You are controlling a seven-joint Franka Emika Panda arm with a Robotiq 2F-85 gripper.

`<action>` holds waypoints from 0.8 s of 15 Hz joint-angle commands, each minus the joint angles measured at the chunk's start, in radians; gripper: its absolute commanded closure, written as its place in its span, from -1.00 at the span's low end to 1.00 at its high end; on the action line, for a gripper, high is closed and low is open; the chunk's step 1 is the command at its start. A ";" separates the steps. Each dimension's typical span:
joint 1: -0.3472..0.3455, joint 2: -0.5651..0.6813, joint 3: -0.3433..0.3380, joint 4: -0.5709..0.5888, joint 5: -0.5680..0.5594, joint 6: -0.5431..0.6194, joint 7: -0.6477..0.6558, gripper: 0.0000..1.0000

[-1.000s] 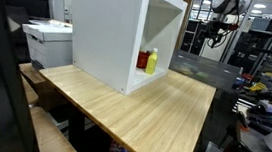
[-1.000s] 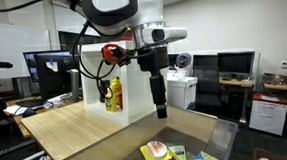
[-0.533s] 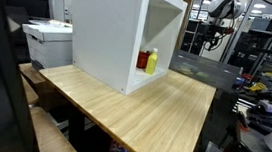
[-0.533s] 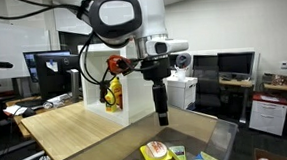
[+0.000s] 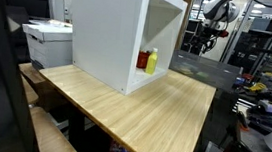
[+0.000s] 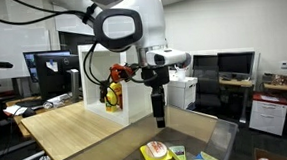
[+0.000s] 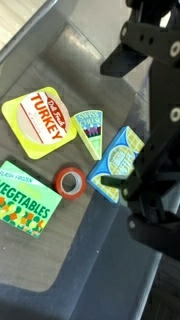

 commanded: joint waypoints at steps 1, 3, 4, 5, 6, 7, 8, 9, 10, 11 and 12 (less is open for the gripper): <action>-0.023 0.022 0.011 0.017 0.063 0.009 -0.042 -1.00; -0.032 0.036 0.008 0.025 0.077 0.010 -0.044 -1.00; -0.036 0.041 0.009 0.028 0.084 0.009 -0.047 -1.00; -0.040 0.047 0.008 0.031 0.088 0.011 -0.047 -1.00; -0.042 0.051 0.008 0.032 0.089 0.015 -0.048 -1.00; -0.046 0.056 0.009 0.036 0.093 0.015 -0.050 -1.00; -0.049 0.064 0.009 0.043 0.095 0.013 -0.047 -1.00; -0.051 0.070 0.009 0.048 0.097 0.012 -0.047 -1.00; -0.055 0.077 0.010 0.053 0.100 0.015 -0.052 -1.00; -0.058 0.082 0.012 0.056 0.104 0.014 -0.054 -1.00; -0.060 0.089 0.013 0.060 0.105 0.019 -0.057 -1.00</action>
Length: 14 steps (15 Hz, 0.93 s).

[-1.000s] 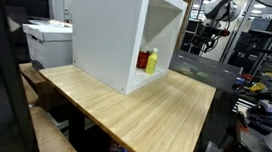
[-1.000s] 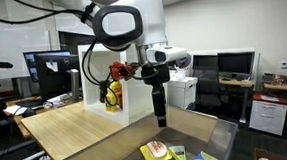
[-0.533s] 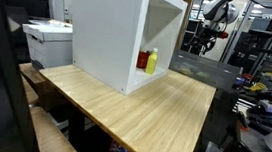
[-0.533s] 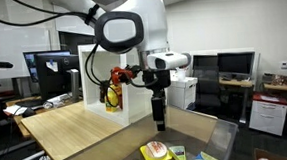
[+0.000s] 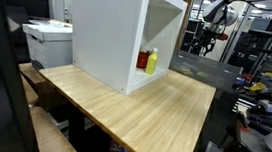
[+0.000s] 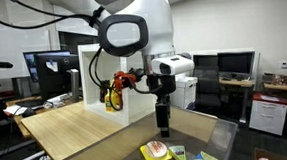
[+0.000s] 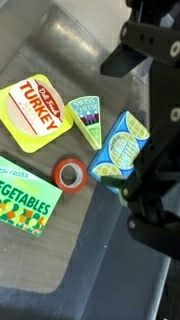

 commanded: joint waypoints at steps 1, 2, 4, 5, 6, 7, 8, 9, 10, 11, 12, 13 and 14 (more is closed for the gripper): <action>-0.023 0.036 0.016 0.028 0.043 0.021 -0.057 -1.00; -0.023 0.043 0.017 0.031 0.042 0.025 -0.062 -1.00; -0.023 0.058 0.017 0.038 0.036 0.035 -0.068 -1.00; -0.024 0.063 0.019 0.040 0.038 0.038 -0.073 -1.00; -0.026 0.069 0.021 0.041 0.039 0.044 -0.082 -1.00; -0.027 0.076 0.024 0.044 0.040 0.049 -0.090 -1.00; -0.031 0.083 0.029 0.047 0.044 0.053 -0.098 -1.00; -0.032 0.089 0.032 0.048 0.044 0.060 -0.107 -1.00; -0.036 0.094 0.038 0.049 0.048 0.063 -0.116 -1.00; -0.041 0.100 0.044 0.051 0.052 0.068 -0.125 -1.00; -0.051 0.118 0.059 0.058 0.068 0.076 -0.152 -1.00; -0.052 0.119 0.067 0.059 0.068 0.071 -0.168 -1.00; -0.054 0.123 0.071 0.062 0.068 0.070 -0.180 -1.00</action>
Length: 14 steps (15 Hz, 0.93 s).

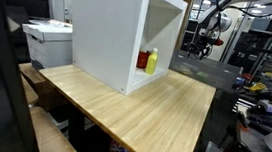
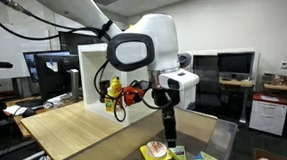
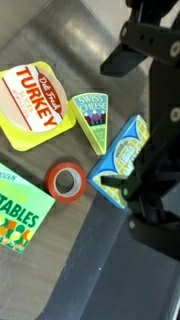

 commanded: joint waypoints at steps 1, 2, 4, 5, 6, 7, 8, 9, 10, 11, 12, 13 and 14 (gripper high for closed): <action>-0.027 0.027 0.035 0.019 0.041 0.013 -0.085 -1.00; -0.028 0.033 0.040 0.022 0.040 0.011 -0.098 -1.00; -0.031 0.042 0.050 0.029 0.030 0.008 -0.129 -1.00; -0.033 0.046 0.054 0.033 0.028 0.007 -0.146 -1.00; -0.033 0.050 0.056 0.039 0.023 0.005 -0.161 -1.00; -0.033 0.053 0.057 0.043 0.019 0.006 -0.173 -1.00; -0.034 0.056 0.060 0.048 0.019 0.002 -0.186 -1.00; -0.032 0.057 0.057 0.053 0.008 -0.003 -0.193 -1.00; -0.032 0.055 0.058 0.057 0.006 -0.007 -0.208 -1.00; -0.014 0.051 0.044 0.042 0.004 -0.003 -0.153 -1.00; -0.015 0.052 0.045 0.046 0.003 -0.003 -0.163 -1.00; -0.015 0.053 0.046 0.049 0.003 -0.003 -0.167 -1.00; -0.016 0.054 0.046 0.051 0.003 -0.003 -0.170 -1.00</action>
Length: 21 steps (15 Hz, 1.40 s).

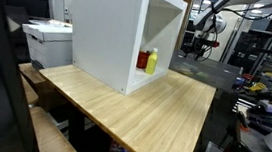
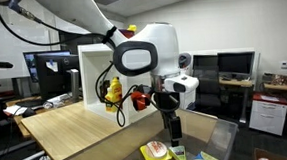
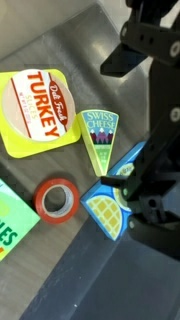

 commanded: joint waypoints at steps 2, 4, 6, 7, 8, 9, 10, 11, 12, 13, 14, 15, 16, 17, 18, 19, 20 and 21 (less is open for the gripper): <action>-0.004 0.001 0.004 0.004 -0.004 -0.003 0.001 -1.00; -0.004 0.001 0.004 0.004 -0.004 -0.003 0.001 -1.00; -0.004 0.001 0.004 0.004 -0.004 -0.003 0.001 -1.00; -0.004 0.001 0.004 0.004 -0.004 -0.003 0.001 -1.00; -0.004 0.001 0.004 0.004 -0.004 -0.003 0.001 -1.00; -0.004 0.001 0.004 0.004 -0.004 -0.003 0.001 -1.00; -0.005 0.002 0.005 0.004 -0.002 -0.002 0.000 -1.00; -0.006 0.001 0.006 0.005 0.000 -0.001 -0.002 -1.00; -0.008 0.003 0.007 0.008 -0.001 0.001 -0.010 -1.00; -0.010 0.005 0.008 0.009 0.000 0.001 -0.014 -1.00; -0.010 0.008 0.006 0.011 -0.005 0.004 -0.018 -1.00; -0.011 0.010 0.006 0.012 -0.006 0.005 -0.020 -1.00; -0.012 0.011 0.007 0.013 -0.008 0.007 -0.025 -1.00; -0.012 0.013 0.007 0.013 -0.010 0.008 -0.030 -1.00; -0.013 0.015 0.008 0.015 -0.012 0.006 -0.035 -1.00; -0.015 0.017 0.010 0.015 -0.013 0.006 -0.043 -1.00; -0.015 0.020 0.009 0.016 -0.017 0.007 -0.047 -1.00; -0.015 0.021 0.009 0.015 -0.020 0.013 -0.052 -1.00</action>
